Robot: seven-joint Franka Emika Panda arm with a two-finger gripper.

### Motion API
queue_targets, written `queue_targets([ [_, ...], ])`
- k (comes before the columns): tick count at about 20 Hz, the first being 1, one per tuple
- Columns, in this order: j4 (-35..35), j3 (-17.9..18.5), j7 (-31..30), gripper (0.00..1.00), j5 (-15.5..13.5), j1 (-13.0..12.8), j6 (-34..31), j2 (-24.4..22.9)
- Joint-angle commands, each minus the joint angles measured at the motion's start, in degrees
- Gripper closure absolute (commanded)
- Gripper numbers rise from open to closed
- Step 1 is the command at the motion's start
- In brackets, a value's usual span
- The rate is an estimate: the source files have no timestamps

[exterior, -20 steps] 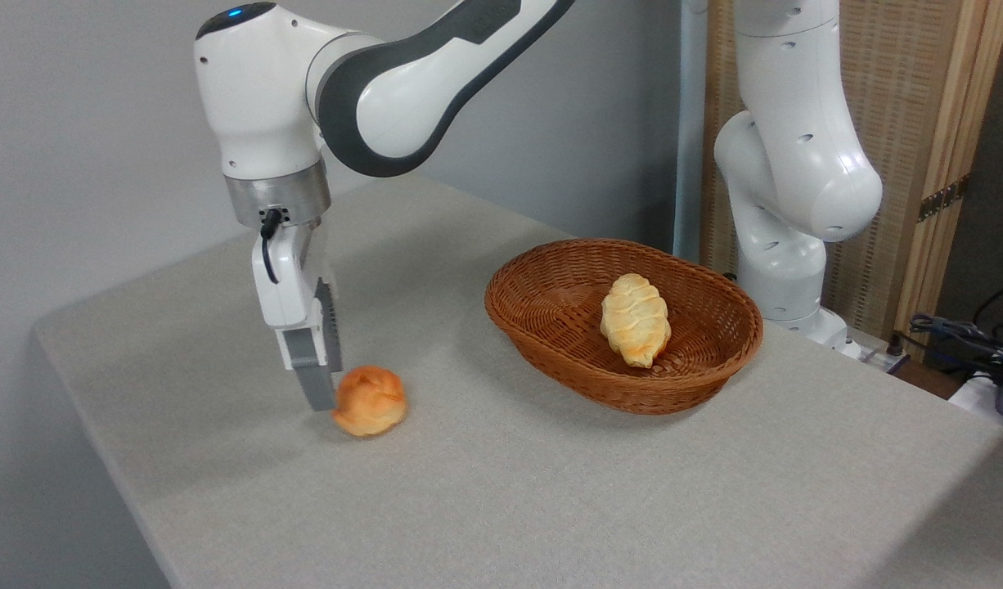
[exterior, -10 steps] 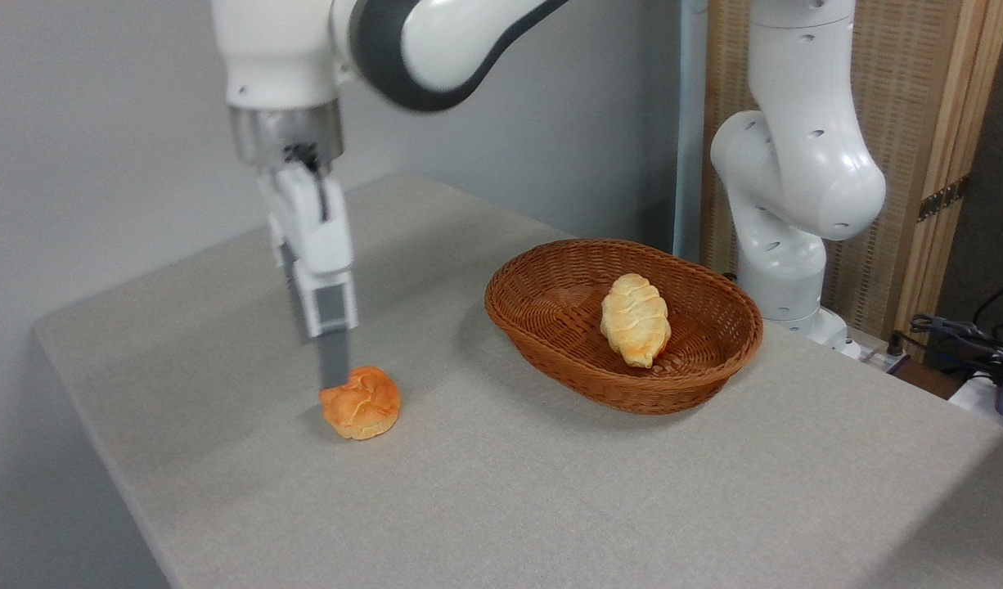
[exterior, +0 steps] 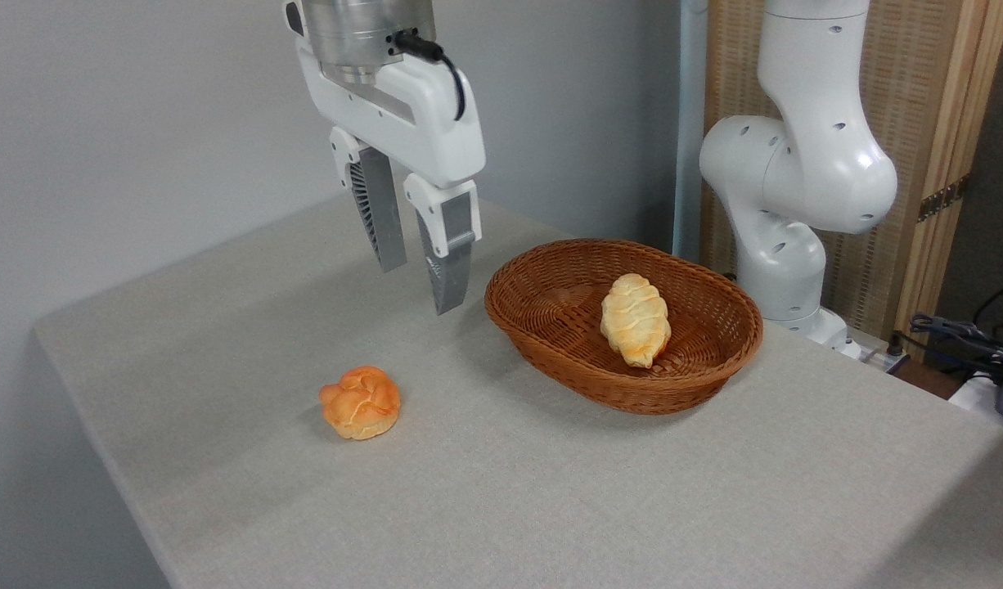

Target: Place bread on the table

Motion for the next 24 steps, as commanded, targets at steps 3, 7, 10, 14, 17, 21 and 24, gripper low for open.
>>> queue_targets([
  [3, 1.5, -1.4, -3.6, 0.00, -0.5, 1.5, -1.5, 1.0],
  [7, 1.6, -1.4, -3.3, 0.00, -0.5, 1.6, -2.1, 1.0],
  [10, 1.6, -1.2, -3.2, 0.00, -0.5, 1.8, -2.1, 1.0],
  [14, 1.9, -1.1, -2.7, 0.00, -0.6, 2.6, 0.1, 1.0],
  [17, 1.7, -1.1, -2.7, 0.00, -0.5, 2.6, 2.5, 0.9],
  [21, 1.6, -1.6, -2.7, 0.00, -0.5, 2.6, 2.9, 1.0],
  [24, 1.4, -1.6, -2.7, 0.00, -0.5, 2.5, 2.8, 1.0],
])
